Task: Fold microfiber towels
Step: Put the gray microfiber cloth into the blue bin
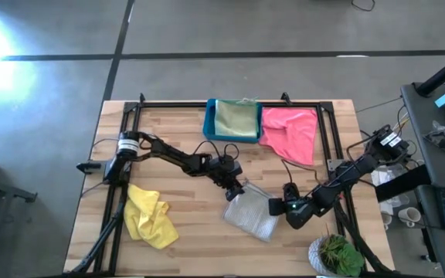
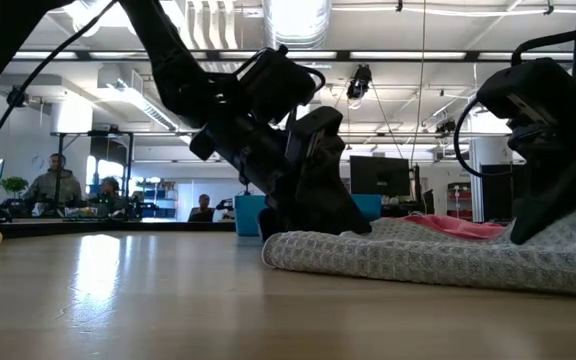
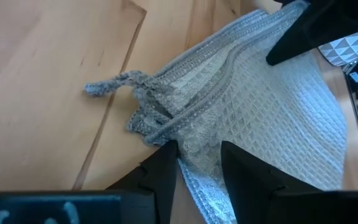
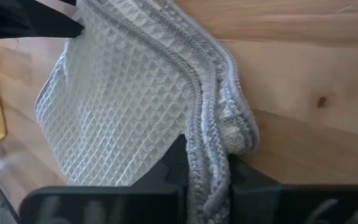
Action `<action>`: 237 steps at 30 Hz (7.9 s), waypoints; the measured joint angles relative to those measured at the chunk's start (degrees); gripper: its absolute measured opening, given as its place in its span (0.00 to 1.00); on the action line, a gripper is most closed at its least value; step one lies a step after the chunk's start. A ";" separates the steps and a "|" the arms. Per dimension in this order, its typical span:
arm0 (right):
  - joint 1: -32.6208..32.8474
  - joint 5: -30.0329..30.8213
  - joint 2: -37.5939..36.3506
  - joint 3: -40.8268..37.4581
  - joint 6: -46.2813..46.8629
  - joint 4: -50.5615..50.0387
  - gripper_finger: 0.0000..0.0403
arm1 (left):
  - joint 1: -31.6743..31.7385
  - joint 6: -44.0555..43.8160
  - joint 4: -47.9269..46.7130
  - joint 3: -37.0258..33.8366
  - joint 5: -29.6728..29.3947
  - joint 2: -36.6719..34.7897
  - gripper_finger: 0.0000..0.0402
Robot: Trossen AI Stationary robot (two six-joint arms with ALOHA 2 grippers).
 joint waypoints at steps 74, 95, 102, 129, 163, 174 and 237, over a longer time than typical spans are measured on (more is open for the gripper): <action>-6.75 -3.68 -0.28 0.87 -18.51 9.85 0.03 | -2.76 -5.35 0.50 1.19 -4.90 0.44 0.01; -9.12 -3.18 -0.28 23.10 -28.12 -25.99 0.03 | -2.71 3.46 -9.57 0.78 -6.57 -11.60 0.00; -14.22 -2.94 -0.28 29.33 -32.62 -33.27 0.03 | -2.33 9.10 -15.58 0.76 -12.85 -17.56 0.00; -45.60 -2.56 0.01 41.57 -60.21 -34.50 0.03 | 13.96 23.16 -26.50 1.42 -25.55 -29.70 0.00; -68.54 -29.35 13.12 55.82 -86.93 -41.80 0.03 | 27.49 14.21 -27.55 4.68 -24.33 -22.30 0.00; -68.91 -27.54 19.45 53.61 -90.06 -36.01 0.03 | 28.75 15.36 -28.25 5.50 -26.25 -17.53 0.00; -74.48 -42.08 23.36 58.07 -100.69 -48.14 0.28 | 31.42 22.53 -28.36 9.20 -14.32 -16.37 0.44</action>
